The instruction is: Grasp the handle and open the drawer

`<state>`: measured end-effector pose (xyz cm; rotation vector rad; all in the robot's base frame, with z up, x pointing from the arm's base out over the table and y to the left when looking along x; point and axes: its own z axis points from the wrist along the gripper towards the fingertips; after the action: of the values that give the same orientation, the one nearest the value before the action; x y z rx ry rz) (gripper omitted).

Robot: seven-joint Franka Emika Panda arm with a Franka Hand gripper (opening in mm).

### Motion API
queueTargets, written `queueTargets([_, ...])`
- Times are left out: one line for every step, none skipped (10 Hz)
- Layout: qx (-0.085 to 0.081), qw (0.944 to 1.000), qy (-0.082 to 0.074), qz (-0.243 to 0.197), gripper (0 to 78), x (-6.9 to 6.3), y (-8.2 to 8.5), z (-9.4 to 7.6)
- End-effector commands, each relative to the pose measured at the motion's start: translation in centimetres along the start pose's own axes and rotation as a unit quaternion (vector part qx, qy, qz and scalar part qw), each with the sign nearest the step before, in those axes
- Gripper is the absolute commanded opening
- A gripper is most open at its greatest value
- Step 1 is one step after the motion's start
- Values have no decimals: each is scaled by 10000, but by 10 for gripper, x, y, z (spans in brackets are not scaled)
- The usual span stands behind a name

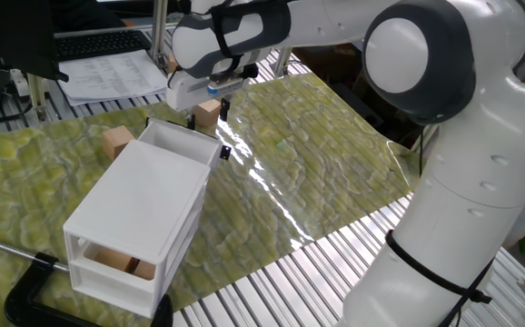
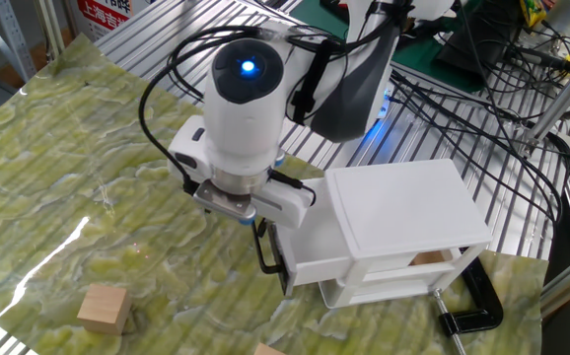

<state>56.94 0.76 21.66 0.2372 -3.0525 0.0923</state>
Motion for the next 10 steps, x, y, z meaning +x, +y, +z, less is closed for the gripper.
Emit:
queueTargets([22, 10000, -16, 6, 774, -4, -6, 0])
queueTargets([27, 10000, -29, -25, 774, -7, -12, 2])
queueTargets([28, 10000, -35, -35, 774, -9, -17, 4])
queueTargets([39, 10000, -53, -52, 774, -12, -21, 5])
queueTargets([59, 9999, -61, -58, 774, -14, -24, 5])
queueTargets([94, 9999, -55, -43, 774, -17, -26, 3])
queueTargets([111, 9999, -52, -45, 774, -18, -27, 2])
queueTargets([173, 9998, -31, -55, 774, -23, -31, -3])
queueTargets([240, 9997, -12, -67, 774, -25, -33, -5])
queueTargets([286, 9996, 4, -79, 774, -27, -34, -7])
